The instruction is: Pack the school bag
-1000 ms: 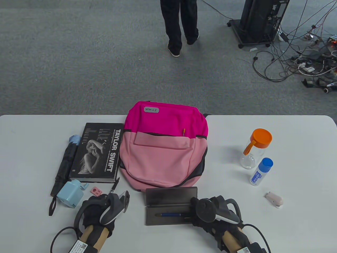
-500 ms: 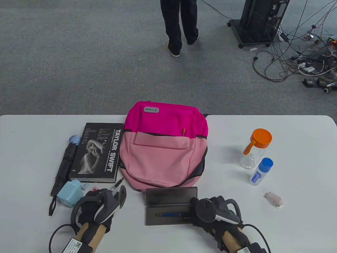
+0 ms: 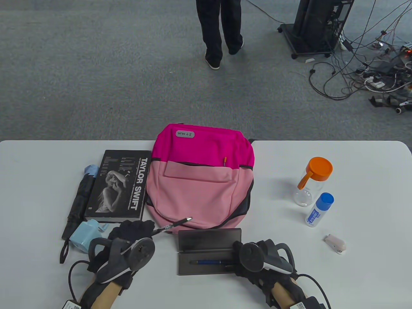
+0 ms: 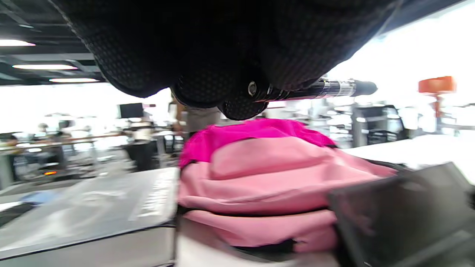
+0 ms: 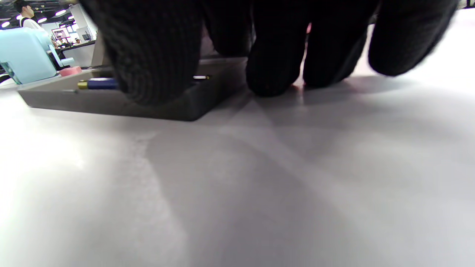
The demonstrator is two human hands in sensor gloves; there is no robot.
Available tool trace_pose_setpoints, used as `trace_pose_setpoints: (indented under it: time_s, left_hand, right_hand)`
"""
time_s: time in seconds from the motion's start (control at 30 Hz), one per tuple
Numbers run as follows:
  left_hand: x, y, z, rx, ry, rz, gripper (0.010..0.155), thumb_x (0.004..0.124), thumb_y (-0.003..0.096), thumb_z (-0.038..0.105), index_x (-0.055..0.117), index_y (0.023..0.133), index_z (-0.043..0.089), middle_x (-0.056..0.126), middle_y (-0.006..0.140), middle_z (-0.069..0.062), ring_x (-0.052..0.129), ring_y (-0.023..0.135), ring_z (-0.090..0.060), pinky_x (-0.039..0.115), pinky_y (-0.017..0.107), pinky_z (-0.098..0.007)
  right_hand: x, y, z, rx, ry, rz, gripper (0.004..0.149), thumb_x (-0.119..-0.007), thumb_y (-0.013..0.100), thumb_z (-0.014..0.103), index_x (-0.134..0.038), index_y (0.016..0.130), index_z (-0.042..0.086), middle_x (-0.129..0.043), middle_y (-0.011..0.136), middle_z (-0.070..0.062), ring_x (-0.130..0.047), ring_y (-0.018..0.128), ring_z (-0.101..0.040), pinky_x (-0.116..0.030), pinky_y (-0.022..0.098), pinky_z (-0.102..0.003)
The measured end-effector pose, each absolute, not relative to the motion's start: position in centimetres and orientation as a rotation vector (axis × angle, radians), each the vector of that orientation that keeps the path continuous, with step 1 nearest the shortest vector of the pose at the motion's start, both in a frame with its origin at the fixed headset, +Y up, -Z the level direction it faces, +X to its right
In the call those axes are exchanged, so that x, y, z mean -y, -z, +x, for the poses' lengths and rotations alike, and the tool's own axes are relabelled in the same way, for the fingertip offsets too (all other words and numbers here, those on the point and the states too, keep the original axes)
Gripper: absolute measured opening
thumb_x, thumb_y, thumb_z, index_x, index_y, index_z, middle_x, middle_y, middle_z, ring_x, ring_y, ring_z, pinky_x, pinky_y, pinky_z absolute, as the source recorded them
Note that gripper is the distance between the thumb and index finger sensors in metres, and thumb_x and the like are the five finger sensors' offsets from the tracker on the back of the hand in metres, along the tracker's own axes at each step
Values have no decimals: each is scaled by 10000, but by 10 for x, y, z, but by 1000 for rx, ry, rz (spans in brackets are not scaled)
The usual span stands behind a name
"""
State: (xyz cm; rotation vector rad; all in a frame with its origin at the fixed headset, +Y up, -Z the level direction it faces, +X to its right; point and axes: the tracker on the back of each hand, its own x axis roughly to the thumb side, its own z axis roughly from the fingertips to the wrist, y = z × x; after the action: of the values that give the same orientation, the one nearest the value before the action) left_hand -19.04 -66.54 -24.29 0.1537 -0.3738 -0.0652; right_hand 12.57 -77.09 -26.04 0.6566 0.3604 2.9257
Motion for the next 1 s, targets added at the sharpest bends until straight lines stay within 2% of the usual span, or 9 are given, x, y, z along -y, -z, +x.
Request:
trace_pose_setpoints:
  time_s: [0.23, 0.43, 0.63, 0.87, 1.0]
  left_hand:
    - [707, 247, -136, 524, 181, 53, 485, 874, 463, 312, 859, 934, 200, 1033, 881, -52, 1051, 666, -259, 945, 543, -485]
    - [735, 253, -101, 560, 222, 7, 480, 885, 458, 320, 871, 924, 205, 1044, 870, -45, 1059, 660, -257, 942, 542, -491]
    - [747, 250, -81, 603, 240, 83, 467, 900, 441, 331, 889, 899, 238, 1054, 846, -19, 1065, 644, -237, 946, 535, -479]
    - [761, 247, -67, 617, 298, 109, 472, 950, 408, 357, 897, 868, 268, 1056, 813, 8, 1060, 640, -229, 937, 544, -481]
    - [759, 247, -67, 613, 293, 102, 477, 949, 407, 362, 894, 873, 275, 1054, 819, 15, 1057, 650, -230, 934, 549, -482]
  right_hand:
    - [771, 260, 126, -359, -2926, 654, 773, -875, 437, 396, -607, 1088, 76, -830, 938, -277, -796, 864, -563, -694, 608, -771]
    - [771, 260, 126, -359, -2924, 655, 774, -874, 438, 397, -606, 1088, 75, -830, 937, -279, -796, 863, -563, -693, 609, -770]
    - [771, 260, 126, -361, -2922, 658, 775, -875, 438, 397, -606, 1088, 73, -830, 939, -275, -795, 863, -564, -693, 610, -770]
    - [771, 260, 126, -361, -2922, 658, 772, -872, 440, 396, -605, 1088, 73, -829, 938, -280, -797, 862, -565, -694, 608, -771]
    - [771, 260, 126, -358, -2925, 661, 773, -872, 439, 396, -606, 1088, 72, -828, 939, -280, -795, 863, -566, -695, 608, -770]
